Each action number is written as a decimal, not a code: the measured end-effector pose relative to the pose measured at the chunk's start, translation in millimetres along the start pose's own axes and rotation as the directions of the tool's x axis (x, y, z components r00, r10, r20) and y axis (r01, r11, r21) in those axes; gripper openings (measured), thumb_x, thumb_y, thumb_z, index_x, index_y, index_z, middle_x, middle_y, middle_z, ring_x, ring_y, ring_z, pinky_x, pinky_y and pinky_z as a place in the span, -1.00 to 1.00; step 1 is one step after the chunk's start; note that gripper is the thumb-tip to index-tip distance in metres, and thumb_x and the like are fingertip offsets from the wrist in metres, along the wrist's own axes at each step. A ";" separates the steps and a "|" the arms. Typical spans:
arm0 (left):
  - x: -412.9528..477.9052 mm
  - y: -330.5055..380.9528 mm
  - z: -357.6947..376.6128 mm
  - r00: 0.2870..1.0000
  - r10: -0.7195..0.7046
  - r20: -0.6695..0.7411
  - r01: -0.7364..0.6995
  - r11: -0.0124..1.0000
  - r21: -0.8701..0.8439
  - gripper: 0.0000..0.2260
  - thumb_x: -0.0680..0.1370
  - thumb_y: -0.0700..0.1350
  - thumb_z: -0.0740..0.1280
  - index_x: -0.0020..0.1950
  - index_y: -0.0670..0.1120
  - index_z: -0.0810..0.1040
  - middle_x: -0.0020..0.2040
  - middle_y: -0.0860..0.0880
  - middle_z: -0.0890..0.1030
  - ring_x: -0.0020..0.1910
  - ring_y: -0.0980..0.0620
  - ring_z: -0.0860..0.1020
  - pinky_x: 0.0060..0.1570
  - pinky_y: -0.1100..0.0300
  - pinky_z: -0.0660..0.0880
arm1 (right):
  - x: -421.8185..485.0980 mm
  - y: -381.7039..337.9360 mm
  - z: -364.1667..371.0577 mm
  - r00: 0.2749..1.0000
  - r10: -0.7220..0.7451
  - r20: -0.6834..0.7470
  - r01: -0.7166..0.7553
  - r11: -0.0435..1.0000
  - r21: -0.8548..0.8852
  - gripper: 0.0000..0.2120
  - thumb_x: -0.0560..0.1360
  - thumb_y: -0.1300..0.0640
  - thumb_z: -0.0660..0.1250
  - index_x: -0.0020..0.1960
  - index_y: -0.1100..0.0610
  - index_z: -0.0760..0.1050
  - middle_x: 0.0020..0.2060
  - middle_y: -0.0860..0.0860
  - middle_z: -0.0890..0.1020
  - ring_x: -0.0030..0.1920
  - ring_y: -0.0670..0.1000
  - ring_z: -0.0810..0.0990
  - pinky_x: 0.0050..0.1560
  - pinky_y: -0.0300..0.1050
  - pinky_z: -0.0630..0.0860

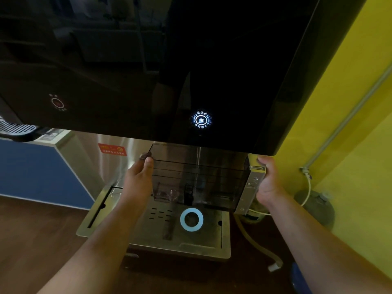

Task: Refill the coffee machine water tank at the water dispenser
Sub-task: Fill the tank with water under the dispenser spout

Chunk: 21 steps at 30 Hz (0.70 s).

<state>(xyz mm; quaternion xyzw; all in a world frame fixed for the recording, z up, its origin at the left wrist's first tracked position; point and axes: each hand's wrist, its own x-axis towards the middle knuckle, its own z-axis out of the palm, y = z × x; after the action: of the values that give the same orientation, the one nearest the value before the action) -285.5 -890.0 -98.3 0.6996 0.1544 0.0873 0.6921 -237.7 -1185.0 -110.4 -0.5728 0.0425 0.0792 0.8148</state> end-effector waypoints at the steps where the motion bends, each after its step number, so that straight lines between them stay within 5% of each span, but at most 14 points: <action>1: 1.1 -0.9 0.0 1.000 -0.001 -0.002 0.001 1.000 -0.003 -0.62 0.68 0.04 0.11 0.45 -0.04 0.42 0.31 -0.11 0.54 0.38 -0.10 0.43 0.33 0.03 0.36 | 0.5 0.2 -0.1 1.000 -0.001 -0.003 0.001 1.000 -0.001 -0.59 0.42 -0.18 0.17 -0.11 0.15 0.55 -0.20 0.12 0.63 -0.15 0.12 0.63 -0.06 0.05 0.49; 4: 2.1 -1.7 0.2 1.000 0.005 0.000 -0.005 1.000 -0.006 -0.63 0.69 0.03 0.11 0.45 -0.04 0.42 0.20 -0.01 0.56 0.35 -0.06 0.45 0.19 0.14 0.35 | 0.7 0.4 0.7 1.000 0.010 -0.022 -0.010 1.000 -0.006 -0.59 0.42 -0.18 0.17 -0.12 0.14 0.56 -0.20 0.13 0.63 -0.15 0.13 0.62 -0.06 0.06 0.49; 13: 3.0 -1.7 3.4 1.000 0.013 -0.002 -0.013 1.000 -0.012 -0.63 0.69 0.02 0.11 0.45 -0.05 0.42 0.17 0.03 0.53 0.30 -0.01 0.44 0.22 0.12 0.33 | 3.8 -0.2 -1.8 0.997 0.033 -0.067 -0.032 0.999 0.007 -0.59 0.38 -0.19 0.19 -0.15 0.14 0.55 -0.19 0.14 0.59 -0.14 0.15 0.58 -0.06 0.04 0.46; 18: 1.6 3.7 7.8 0.999 0.017 -0.030 -0.016 1.000 0.006 -0.81 0.69 -0.04 0.11 0.04 0.10 0.51 -0.06 0.11 0.55 -0.03 0.18 0.52 -0.14 0.32 0.37 | 3.9 -0.7 -2.0 0.997 0.055 -0.061 -0.052 0.998 0.038 -0.61 0.36 -0.18 0.20 -0.16 0.14 0.55 -0.21 0.13 0.60 -0.16 0.12 0.59 -0.06 0.01 0.46; 21: 1.7 3.4 7.3 0.999 0.024 -0.029 -0.024 1.000 0.014 -0.75 0.69 -0.02 0.11 0.25 -0.01 0.52 -0.03 0.10 0.56 0.00 0.17 0.51 -0.12 0.33 0.37 | 4.3 -1.3 -1.8 0.997 0.044 -0.069 -0.043 0.999 0.028 -0.61 0.36 -0.17 0.20 -0.18 0.15 0.54 -0.22 0.13 0.59 -0.17 0.13 0.57 -0.06 0.01 0.46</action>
<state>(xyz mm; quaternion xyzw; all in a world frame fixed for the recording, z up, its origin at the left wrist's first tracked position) -281.2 -896.3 -95.2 0.7048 0.1567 0.1048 0.6839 -233.2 -1186.8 -110.5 -0.5632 0.0844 0.0764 0.8184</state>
